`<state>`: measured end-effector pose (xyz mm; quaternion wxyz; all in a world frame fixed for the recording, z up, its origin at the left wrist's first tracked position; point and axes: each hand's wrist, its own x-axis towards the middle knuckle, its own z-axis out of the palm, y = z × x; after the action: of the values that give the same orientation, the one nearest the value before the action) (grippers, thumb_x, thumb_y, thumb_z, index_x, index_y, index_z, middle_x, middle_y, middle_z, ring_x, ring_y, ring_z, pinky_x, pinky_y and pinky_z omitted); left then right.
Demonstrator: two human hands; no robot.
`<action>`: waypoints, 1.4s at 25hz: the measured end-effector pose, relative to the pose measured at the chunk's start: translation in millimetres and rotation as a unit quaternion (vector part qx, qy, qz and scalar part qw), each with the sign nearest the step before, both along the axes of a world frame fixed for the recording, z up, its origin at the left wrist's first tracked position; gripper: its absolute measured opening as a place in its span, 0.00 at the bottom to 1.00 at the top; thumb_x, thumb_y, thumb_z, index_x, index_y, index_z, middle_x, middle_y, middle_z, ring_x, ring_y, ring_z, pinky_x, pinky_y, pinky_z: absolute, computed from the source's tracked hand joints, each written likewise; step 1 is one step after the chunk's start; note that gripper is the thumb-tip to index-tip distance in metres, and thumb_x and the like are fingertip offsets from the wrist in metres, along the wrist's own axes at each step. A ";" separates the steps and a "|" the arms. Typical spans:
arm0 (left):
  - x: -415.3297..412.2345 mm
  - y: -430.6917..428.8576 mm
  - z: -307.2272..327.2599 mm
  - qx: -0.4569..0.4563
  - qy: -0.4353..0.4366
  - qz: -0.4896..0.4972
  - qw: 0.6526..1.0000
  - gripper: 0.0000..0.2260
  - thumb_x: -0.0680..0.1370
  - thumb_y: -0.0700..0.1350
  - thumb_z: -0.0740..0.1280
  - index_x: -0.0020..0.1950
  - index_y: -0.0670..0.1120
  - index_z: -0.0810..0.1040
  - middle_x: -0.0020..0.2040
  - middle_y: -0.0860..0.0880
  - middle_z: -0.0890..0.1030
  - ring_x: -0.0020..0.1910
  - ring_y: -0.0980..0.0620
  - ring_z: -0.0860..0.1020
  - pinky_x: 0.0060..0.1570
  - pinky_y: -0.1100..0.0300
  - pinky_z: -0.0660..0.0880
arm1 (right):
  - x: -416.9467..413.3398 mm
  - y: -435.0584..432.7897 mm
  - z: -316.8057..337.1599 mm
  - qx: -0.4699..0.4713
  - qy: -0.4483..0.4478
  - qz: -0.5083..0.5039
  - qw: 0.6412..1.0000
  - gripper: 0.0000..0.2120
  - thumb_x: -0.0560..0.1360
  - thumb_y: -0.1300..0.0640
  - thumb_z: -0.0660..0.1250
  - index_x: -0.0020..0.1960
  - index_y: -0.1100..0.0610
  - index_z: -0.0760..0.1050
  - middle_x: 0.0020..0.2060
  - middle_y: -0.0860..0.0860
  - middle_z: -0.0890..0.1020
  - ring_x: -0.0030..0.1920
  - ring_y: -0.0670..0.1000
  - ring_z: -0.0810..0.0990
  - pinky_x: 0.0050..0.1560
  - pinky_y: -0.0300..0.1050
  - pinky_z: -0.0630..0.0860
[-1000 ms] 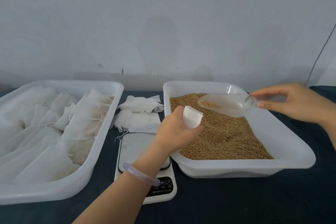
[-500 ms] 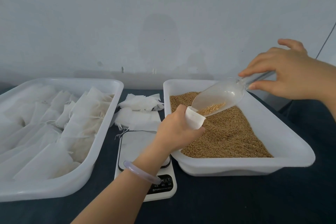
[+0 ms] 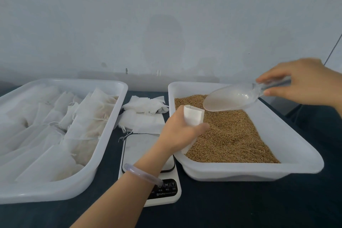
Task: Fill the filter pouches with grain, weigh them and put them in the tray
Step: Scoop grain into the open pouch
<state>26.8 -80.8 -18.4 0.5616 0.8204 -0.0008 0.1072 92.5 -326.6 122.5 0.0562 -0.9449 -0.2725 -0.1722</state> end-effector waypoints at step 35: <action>-5.2 -1.9 -0.3 0.108 0.002 -0.004 0.994 0.21 0.70 0.51 0.72 0.58 0.49 0.69 0.50 0.52 0.78 0.51 0.49 0.77 0.53 0.49 0.75 | -23.6 19.4 -9.8 -0.023 -0.152 0.099 0.983 0.10 0.72 0.52 0.72 0.53 0.47 0.81 0.49 0.47 0.80 0.56 0.54 0.74 0.71 0.52 0.39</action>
<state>21.6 -82.7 -18.7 0.4698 0.8766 -0.0145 0.1031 68.9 -307.3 112.7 0.0094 -0.8771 -0.3737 -0.3015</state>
